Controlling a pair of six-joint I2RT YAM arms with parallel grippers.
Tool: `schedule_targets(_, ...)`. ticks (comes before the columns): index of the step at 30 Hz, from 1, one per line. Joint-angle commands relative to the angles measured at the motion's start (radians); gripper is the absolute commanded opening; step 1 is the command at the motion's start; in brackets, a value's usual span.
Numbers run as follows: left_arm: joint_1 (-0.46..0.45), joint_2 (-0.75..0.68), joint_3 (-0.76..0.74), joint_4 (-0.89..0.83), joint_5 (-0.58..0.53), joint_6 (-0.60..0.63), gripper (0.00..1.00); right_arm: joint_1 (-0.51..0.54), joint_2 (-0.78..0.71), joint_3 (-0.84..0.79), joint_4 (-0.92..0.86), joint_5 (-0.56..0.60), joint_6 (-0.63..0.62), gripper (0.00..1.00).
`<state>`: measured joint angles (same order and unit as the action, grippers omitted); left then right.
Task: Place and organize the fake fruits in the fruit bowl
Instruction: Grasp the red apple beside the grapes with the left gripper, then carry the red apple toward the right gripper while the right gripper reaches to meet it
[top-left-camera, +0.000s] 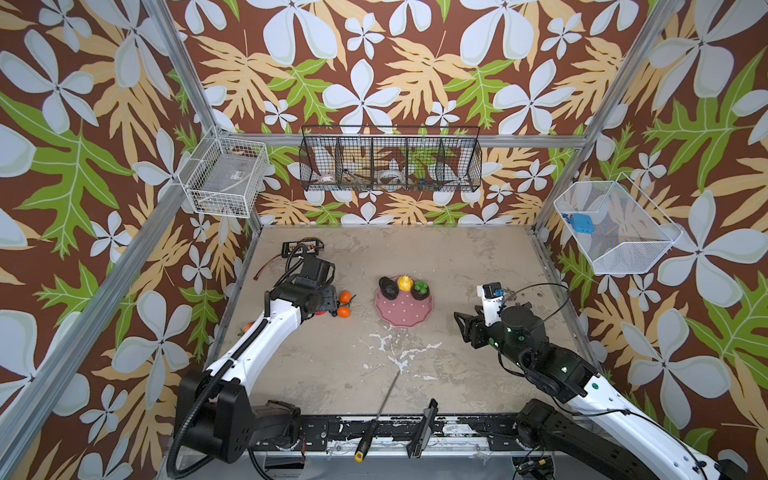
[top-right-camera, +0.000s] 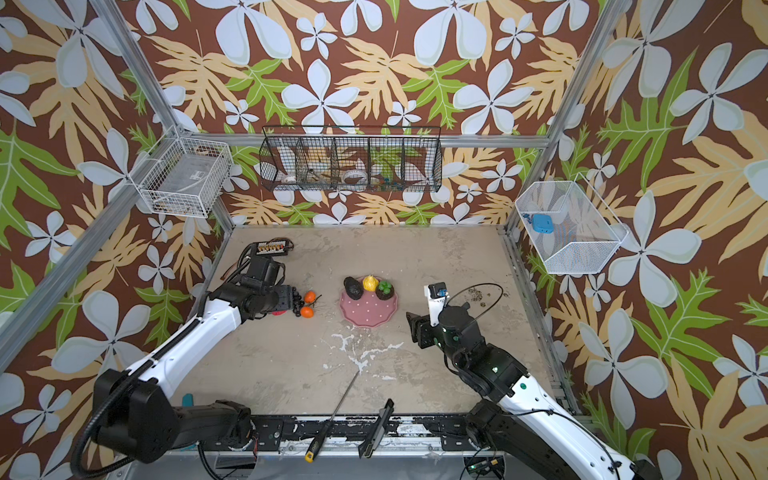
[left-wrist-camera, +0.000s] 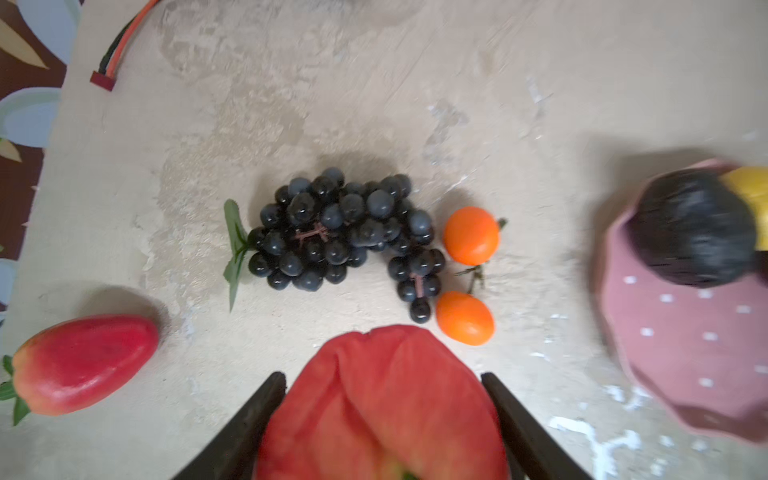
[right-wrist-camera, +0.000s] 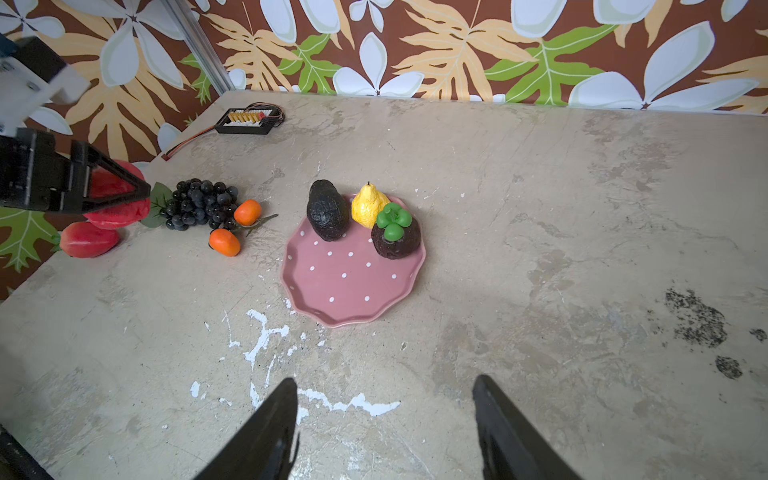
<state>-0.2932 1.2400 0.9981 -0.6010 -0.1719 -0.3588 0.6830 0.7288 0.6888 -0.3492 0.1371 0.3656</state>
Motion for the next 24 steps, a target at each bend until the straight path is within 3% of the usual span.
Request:
schedule_targets(1,-0.019,-0.077,-0.025,0.110,0.192,-0.121,0.69,0.002,0.011,-0.005,0.075,-0.084,-0.004,0.67)
schedule_targets(6,-0.068,-0.162,-0.166,0.418,0.437,-0.348,0.68,0.002,0.011,-0.054,0.193,-0.178,0.001,0.68)
schedule_targets(10,-0.153,-0.169,-0.245,0.621,0.463,-0.492,0.68,0.002,0.028,-0.087,0.287,-0.279,0.006,0.68)
schedule_targets(16,-0.179,-0.215,-0.368,0.834,0.490,-0.689,0.68,0.003,0.108,-0.102,0.384,-0.414,-0.027,0.62)
schedule_targets(21,-0.207,-0.237,-0.443,0.917,0.500,-0.771,0.69,0.002,0.161,-0.096,0.462,-0.503,-0.059,0.57)
schedule_targets(24,-0.236,-0.243,-0.481,0.965,0.500,-0.809,0.69,0.001,0.203,-0.086,0.488,-0.529,-0.083,0.48)
